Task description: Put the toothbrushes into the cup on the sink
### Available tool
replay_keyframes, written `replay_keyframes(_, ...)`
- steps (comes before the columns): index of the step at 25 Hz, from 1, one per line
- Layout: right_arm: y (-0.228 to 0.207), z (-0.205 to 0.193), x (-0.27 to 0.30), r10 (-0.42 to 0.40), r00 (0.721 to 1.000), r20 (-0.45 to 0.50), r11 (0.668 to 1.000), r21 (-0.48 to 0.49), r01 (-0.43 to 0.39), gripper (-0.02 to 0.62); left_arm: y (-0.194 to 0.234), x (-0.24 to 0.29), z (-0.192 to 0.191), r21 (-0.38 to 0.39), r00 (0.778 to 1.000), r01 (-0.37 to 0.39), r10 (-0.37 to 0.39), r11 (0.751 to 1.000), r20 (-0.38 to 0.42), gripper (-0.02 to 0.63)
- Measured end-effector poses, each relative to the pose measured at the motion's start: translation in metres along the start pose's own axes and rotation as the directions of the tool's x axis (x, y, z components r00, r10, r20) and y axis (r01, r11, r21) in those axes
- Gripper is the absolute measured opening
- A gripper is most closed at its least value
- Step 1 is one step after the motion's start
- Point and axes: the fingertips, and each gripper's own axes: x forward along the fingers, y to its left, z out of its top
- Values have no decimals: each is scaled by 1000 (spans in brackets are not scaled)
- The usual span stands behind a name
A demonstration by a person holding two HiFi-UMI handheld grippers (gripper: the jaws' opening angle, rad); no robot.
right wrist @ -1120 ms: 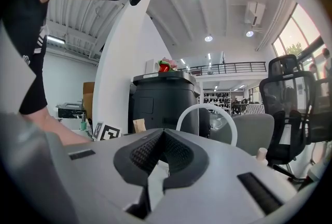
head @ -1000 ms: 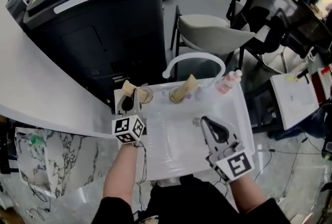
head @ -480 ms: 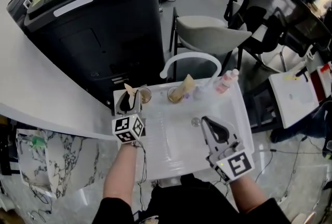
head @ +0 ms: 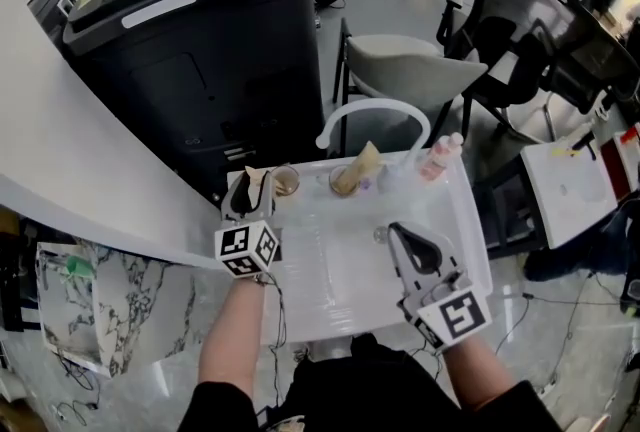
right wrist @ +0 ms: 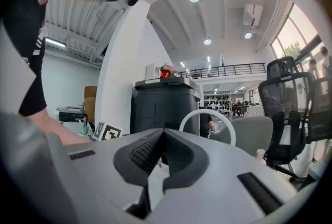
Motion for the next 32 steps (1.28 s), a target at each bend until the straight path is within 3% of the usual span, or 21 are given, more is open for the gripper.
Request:
replay_keyframes(9,21,3,-5,20,1000,-15,999,29,-19,-3,1,-32,32,34,998,-6,4,999,55,169)
replay_keyframes(16,43,17,-5,57,997,58,998,29,-59,-3,-5,-70,70,87,993,-1,-9,996,116,170)
replay_keyframes(28,91,31,-14,88,991,101,995,44,-93,-3,-48,-166,135,213,973,69,-112,975,200,166)
replay_keyframes(32,107,35,-19,89,989,117,994,44,-95,-3,-68,-199,144,264,969,115,-167,958,184,117)
